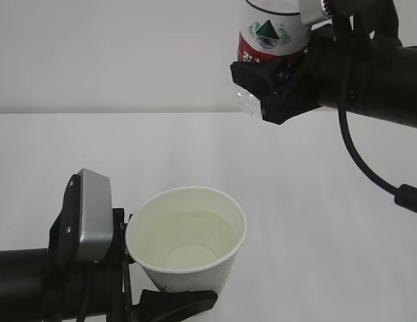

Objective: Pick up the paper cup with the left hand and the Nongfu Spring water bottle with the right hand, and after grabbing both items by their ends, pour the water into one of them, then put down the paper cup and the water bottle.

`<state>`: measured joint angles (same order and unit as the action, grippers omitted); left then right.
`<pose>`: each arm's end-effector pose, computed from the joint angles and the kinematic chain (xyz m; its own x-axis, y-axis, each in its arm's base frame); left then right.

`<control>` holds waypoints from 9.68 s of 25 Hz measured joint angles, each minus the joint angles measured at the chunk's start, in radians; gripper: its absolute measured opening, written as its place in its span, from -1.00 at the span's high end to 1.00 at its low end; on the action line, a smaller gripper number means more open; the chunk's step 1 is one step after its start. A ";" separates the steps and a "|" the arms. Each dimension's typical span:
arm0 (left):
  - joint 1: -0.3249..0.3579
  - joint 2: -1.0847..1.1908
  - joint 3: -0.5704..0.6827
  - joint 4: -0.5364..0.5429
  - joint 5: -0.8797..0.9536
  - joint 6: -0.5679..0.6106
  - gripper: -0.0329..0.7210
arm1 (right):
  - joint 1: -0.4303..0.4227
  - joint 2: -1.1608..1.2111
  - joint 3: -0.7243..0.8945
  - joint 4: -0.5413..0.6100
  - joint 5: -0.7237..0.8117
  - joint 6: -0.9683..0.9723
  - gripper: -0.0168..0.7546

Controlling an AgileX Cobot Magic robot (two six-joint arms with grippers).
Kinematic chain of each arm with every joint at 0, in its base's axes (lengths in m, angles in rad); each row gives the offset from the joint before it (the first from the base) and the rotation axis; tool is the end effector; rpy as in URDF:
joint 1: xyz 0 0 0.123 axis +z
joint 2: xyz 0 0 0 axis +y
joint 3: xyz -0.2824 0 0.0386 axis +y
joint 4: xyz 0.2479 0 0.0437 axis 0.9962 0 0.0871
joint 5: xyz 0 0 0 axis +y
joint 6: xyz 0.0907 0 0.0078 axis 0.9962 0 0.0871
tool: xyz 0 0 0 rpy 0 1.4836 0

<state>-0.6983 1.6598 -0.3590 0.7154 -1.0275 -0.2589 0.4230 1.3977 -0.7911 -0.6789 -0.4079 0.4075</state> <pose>0.1536 -0.1956 0.1499 -0.0831 0.2454 -0.9659 0.9669 0.2544 -0.0185 0.2684 0.1456 0.2852 -0.0306 -0.2559 -0.9662 -0.6443 0.7441 -0.1767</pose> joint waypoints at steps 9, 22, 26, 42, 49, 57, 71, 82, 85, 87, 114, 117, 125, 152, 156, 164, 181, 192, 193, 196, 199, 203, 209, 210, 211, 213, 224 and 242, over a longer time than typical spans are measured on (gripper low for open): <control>0.000 0.000 0.000 0.000 0.000 0.000 -0.46 | 0.000 0.000 0.000 0.018 0.064 0.000 -0.25; 0.000 0.000 0.000 0.000 0.000 0.000 -0.46 | -0.104 0.000 0.000 0.045 0.115 -0.006 -0.25; 0.000 0.000 0.000 0.000 0.000 0.000 -0.46 | -0.158 0.000 0.000 0.050 0.124 -0.008 -0.25; 0.000 0.000 0.000 0.000 0.000 0.000 -0.46 | -0.282 0.000 0.000 0.053 0.145 -0.008 -0.25; 0.000 0.000 0.000 0.000 0.000 0.000 -0.46 | -0.313 0.000 0.000 0.053 0.147 -0.008 -0.25; 0.000 0.000 0.000 0.000 0.000 0.000 -0.46 | -0.363 0.000 0.000 0.062 0.151 -0.008 -0.25; 0.000 0.000 0.000 0.000 0.000 0.000 -0.46 | -0.433 0.023 0.000 0.092 0.181 -0.010 -0.25; 0.000 0.000 0.000 0.000 0.000 0.000 -0.46 | -0.435 0.177 -0.001 0.144 0.151 -0.012 -0.25; 0.000 0.000 0.000 0.000 0.000 0.000 -0.46 | -0.435 0.204 -0.002 0.151 0.125 -0.012 -0.25; 0.000 0.000 0.000 0.000 0.000 0.000 -0.46 | -0.435 0.221 -0.002 0.156 0.104 -0.012 -0.25; 0.000 0.000 0.000 -0.020 0.000 0.000 -0.46 | -0.435 0.435 -0.012 0.311 -0.042 -0.170 -0.25; 0.000 0.000 0.000 -0.022 0.006 0.000 -0.46 | -0.435 0.449 -0.012 0.346 -0.074 -0.221 -0.25; 0.000 0.000 0.000 -0.022 0.022 0.000 -0.46 | -0.435 0.496 -0.013 0.425 -0.186 -0.322 -0.25; 0.000 0.000 0.000 -0.028 0.034 0.000 -0.46 | -0.435 0.734 -0.019 0.542 -0.482 -0.420 -0.25; 0.000 0.000 0.000 -0.030 0.036 0.000 -0.46 | -0.435 0.745 -0.019 0.546 -0.506 -0.424 -0.25; 0.000 0.000 0.000 -0.030 0.038 0.000 -0.46 | -0.435 0.748 -0.019 0.548 -0.555 -0.434 -0.38; 0.000 0.000 0.000 -0.030 0.043 0.000 -0.45 | -0.435 0.748 0.026 0.552 -0.629 -0.434 -0.58; 0.000 0.000 0.000 -0.030 0.045 0.000 -0.45 | -0.435 0.748 0.070 0.562 -0.724 -0.436 -0.58; 0.000 0.000 0.000 -0.030 0.045 0.000 -0.45 | -0.435 0.748 0.072 0.562 -0.723 -0.436 -0.58; 0.000 0.000 0.000 -0.030 0.045 0.000 -0.45 | -0.435 0.748 0.072 0.562 -0.723 -0.436 -0.58; 0.000 0.000 0.000 -0.030 0.045 0.000 -0.45 | -0.435 0.748 0.072 0.562 -0.723 -0.436 -0.58; 0.000 0.000 0.000 -0.030 0.045 0.000 -0.45 | -0.435 0.735 0.092 0.562 -0.726 -0.436 -0.58; 0.000 0.000 0.000 -0.030 0.045 0.000 -0.45 | -0.435 0.697 0.133 0.562 -0.728 -0.442 -0.58; 0.000 0.000 0.000 -0.030 0.045 0.000 -0.45 | -0.435 0.689 0.139 0.562 -0.728 -0.442 -0.58; 0.000 0.000 0.000 -0.030 0.045 0.000 -0.44 | -0.435 0.680 0.149 0.562 -0.728 -0.442 -0.58; 0.000 0.000 0.000 -0.030 0.045 0.000 -0.44 | -0.435 0.665 0.166 0.563 -0.730 -0.442 -0.58; 0.000 0.000 0.000 -0.030 0.045 0.000 -0.44 | -0.435 0.538 0.308 0.566 -0.730 -0.444 -0.58; 0.000 0.001 0.000 -0.038 0.024 0.000 -0.43 | -0.435 0.166 0.414 0.577 -0.624 -0.445 -0.58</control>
<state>-0.6983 1.6604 -0.3590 0.6774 -1.0037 -0.2589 -0.0120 1.5641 -0.3773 -0.1021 -1.0315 -0.0380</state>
